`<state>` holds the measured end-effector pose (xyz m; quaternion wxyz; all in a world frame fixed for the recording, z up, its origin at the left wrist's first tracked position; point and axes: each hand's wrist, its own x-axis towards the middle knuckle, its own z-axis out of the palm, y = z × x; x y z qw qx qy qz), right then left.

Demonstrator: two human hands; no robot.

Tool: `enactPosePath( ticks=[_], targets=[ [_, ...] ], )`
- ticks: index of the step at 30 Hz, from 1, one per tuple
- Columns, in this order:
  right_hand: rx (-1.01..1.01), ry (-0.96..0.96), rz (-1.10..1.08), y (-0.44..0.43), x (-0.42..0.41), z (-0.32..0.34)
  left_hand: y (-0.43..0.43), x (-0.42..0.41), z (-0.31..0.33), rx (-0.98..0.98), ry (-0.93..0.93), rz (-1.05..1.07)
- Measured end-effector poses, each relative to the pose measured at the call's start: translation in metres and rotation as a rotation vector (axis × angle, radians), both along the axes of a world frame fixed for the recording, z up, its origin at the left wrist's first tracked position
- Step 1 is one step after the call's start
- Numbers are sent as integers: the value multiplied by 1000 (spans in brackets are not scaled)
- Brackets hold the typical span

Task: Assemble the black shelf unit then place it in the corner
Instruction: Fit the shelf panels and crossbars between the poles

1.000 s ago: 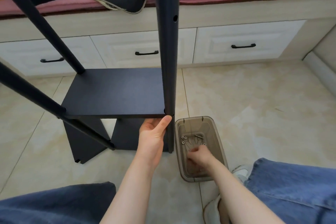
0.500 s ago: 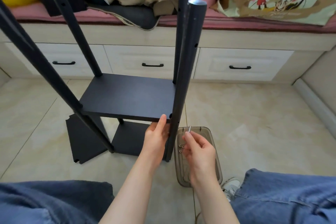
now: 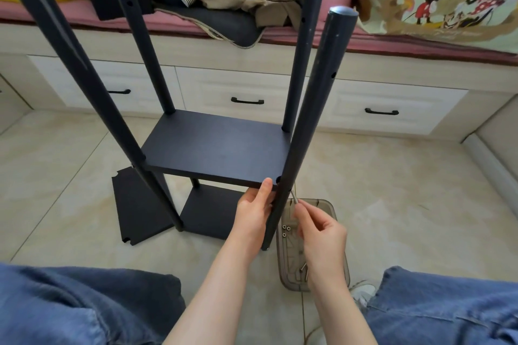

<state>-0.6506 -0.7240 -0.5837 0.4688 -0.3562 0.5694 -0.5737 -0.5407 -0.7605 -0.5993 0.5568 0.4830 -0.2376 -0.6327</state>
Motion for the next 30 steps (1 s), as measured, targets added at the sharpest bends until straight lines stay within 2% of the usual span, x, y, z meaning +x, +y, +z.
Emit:
enactPosePath(
  ticks=[17,24,30],
  targets=[
    [-36,136,137,-22,-14,-3,0,0,5,-16,69,9],
    [-34,227,96,-30,-13,-3,1,2,4,-40,84,30],
    [-37,215,112,-35,-14,-3,1,1,1,-10,41,62]
  ],
)
